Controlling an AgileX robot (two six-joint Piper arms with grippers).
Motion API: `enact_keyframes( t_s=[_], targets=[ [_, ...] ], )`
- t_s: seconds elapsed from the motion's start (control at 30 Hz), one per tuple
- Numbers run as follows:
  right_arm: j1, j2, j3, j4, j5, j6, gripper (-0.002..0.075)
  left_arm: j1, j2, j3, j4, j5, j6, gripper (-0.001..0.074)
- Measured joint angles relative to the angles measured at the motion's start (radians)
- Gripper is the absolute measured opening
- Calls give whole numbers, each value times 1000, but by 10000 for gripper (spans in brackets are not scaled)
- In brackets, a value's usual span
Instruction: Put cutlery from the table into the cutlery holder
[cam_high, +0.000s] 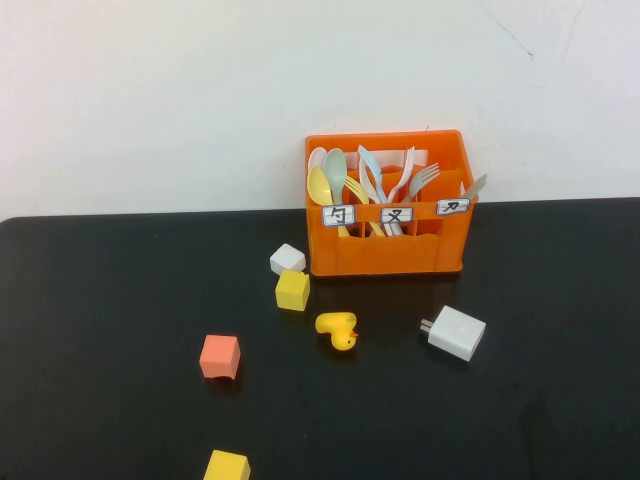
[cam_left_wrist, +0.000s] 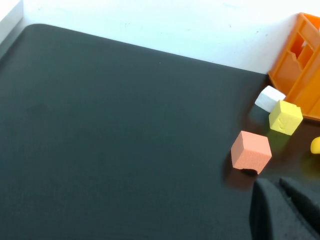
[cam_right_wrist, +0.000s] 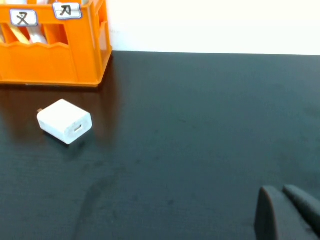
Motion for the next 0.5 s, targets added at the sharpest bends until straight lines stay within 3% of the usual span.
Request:
enact_keyframes(
  t_s=[0.5],
  targets=[
    [-124,0,0,-4,2,4,-2,0,0,0,0,0,2,-1]
  ],
)
